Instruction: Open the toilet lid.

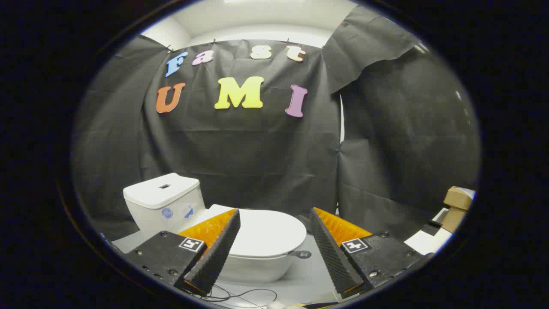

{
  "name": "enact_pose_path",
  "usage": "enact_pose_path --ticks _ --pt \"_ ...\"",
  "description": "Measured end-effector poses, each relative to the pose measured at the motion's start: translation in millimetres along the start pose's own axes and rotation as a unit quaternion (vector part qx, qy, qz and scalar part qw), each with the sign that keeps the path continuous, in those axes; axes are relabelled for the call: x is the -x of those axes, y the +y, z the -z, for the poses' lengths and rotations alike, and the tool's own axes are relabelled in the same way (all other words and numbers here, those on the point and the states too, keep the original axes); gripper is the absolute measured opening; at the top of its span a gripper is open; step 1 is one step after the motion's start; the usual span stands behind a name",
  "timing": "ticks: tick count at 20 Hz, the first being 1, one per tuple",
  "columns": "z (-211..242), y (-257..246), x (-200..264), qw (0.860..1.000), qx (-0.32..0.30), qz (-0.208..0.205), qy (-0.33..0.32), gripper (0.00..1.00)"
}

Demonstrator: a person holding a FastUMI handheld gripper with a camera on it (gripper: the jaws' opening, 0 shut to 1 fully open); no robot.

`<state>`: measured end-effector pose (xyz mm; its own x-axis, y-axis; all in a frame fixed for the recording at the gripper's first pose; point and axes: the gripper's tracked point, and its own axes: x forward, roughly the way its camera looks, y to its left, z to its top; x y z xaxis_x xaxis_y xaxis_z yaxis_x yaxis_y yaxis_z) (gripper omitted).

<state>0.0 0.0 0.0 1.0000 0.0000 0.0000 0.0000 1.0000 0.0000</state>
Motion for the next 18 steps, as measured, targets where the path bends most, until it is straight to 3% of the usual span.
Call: enact_pose_path --ticks 18 --pt "3.2 1.0 -0.3 1.0 0.0 0.0 0.005 1.0"
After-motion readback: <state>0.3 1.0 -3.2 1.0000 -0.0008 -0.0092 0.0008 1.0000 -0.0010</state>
